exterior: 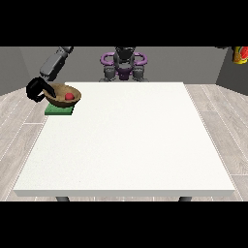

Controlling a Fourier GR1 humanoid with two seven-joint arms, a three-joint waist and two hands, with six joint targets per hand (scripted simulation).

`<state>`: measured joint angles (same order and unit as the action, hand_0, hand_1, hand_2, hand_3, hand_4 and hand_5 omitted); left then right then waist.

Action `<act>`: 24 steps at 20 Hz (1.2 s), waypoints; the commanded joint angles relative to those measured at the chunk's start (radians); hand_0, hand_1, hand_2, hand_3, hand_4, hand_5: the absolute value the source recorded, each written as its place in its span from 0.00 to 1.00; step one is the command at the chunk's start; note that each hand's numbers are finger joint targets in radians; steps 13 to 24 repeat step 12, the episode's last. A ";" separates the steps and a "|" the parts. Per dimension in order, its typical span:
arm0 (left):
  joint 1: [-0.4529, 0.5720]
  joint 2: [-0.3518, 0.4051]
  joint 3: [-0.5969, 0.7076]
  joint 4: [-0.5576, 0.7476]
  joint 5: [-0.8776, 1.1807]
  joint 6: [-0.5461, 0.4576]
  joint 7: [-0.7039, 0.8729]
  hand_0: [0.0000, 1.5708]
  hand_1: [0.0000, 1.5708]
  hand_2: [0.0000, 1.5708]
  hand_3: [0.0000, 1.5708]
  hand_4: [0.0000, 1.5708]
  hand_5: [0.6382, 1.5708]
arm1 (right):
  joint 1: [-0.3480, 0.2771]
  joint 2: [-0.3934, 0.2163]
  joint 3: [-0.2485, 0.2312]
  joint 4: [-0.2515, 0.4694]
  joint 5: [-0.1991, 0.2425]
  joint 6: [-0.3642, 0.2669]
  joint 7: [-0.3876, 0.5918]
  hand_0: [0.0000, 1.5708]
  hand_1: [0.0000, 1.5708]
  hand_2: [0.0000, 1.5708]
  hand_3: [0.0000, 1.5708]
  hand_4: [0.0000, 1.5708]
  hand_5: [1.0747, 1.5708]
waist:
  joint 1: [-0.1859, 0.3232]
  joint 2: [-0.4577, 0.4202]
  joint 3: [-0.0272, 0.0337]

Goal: Pick the cup and pour the ball into the bowl, then pick the bowl and place it on the pad

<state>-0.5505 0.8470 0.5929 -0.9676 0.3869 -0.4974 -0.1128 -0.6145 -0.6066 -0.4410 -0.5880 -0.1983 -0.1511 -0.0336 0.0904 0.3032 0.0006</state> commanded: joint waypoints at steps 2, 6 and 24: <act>-0.011 0.046 0.016 0.033 0.007 -0.018 -0.020 0.00 0.00 0.00 0.00 0.76 1.00 | -0.008 -0.008 0.062 0.009 0.044 0.055 0.001 0.12 0.12 0.26 0.50 0.00 0.76 | 0.005 0.021 -0.0005; -0.023 0.022 -0.009 -0.058 0.032 0.019 0.055 0.00 0.00 0.00 0.00 0.77 1.00 | -0.037 -0.051 0.064 0.083 0.055 0.103 0.016 0.00 0.00 0.00 0.00 0.00 0.67 | 0.018 0.001 0.0011; 0.038 -0.109 -0.097 -0.072 -0.032 0.107 0.091 0.00 0.00 0.00 0.00 0.76 1.00 | -0.074 -0.089 0.140 0.033 0.109 0.122 0.175 0.00 0.00 0.00 0.00 0.13 0.61 | -0.029 -0.208 -0.0014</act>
